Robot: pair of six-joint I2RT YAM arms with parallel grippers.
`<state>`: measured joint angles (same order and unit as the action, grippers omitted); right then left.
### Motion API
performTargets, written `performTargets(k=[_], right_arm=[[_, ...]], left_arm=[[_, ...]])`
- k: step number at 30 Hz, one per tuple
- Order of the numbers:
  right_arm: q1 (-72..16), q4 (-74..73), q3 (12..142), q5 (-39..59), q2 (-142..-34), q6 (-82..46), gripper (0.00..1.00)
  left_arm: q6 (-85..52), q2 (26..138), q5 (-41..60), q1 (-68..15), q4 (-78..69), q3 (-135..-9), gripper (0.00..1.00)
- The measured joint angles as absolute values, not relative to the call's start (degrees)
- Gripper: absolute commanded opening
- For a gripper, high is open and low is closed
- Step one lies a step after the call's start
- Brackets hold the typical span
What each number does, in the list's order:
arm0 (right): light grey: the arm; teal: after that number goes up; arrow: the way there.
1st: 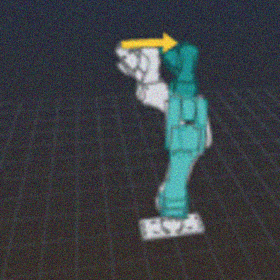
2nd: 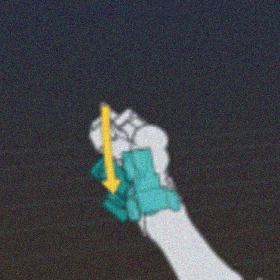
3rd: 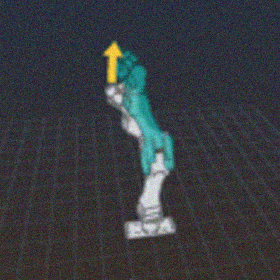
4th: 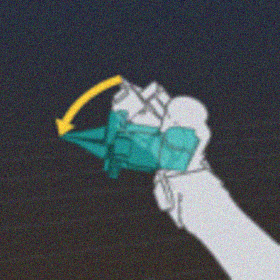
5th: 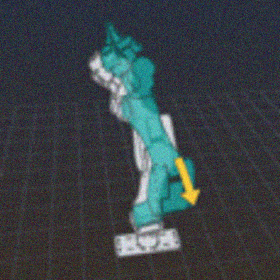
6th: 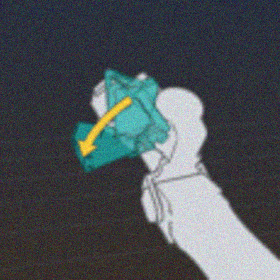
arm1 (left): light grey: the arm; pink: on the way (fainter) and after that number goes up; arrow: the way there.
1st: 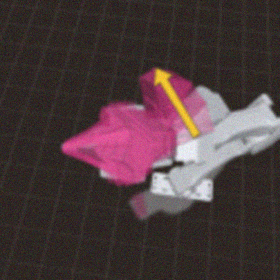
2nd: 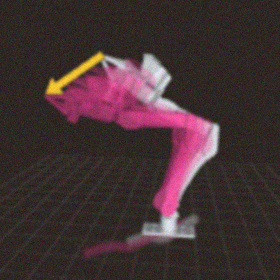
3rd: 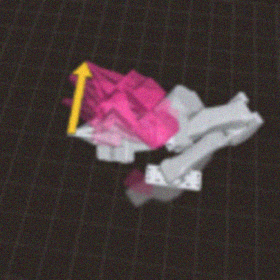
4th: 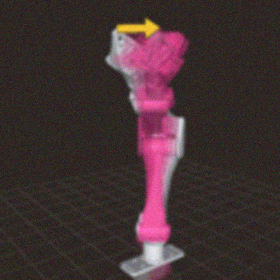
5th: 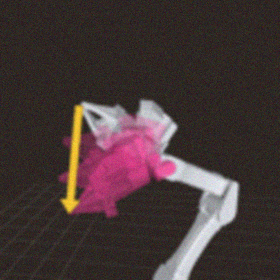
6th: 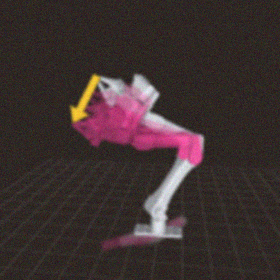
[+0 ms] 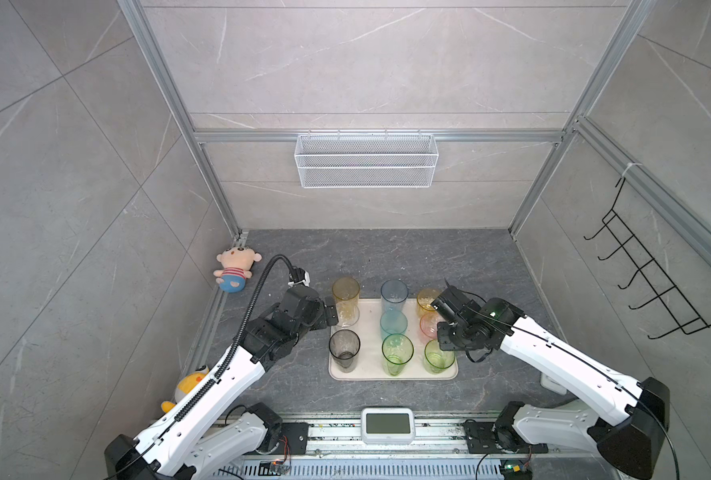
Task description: Place the glasses into the tray
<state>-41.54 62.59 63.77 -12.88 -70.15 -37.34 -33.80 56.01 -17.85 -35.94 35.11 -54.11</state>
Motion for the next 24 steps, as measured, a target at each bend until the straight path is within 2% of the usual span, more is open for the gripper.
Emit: performTargets(k=[9,15,19,24], right_arm=[[-39.3,59.5,68.8,-19.1,-69.2,-31.5,0.58],[-34.8,50.5,68.4,-24.0,-69.2,-24.8,0.64],[-30.8,41.1,64.4,-26.9,-68.9,-20.4,0.73],[-24.9,31.0,58.6,-28.8,-69.1,-16.8,0.76]], left_arm=[[-27.7,60.0,-23.6,-35.9,32.7,-61.0,1.00],[-22.3,61.6,-30.1,-33.8,27.6,-61.3,1.00],[-19.8,61.1,-33.7,-29.3,20.9,-57.5,1.00],[-15.6,59.9,-36.6,-22.9,9.3,-47.2,1.00]])
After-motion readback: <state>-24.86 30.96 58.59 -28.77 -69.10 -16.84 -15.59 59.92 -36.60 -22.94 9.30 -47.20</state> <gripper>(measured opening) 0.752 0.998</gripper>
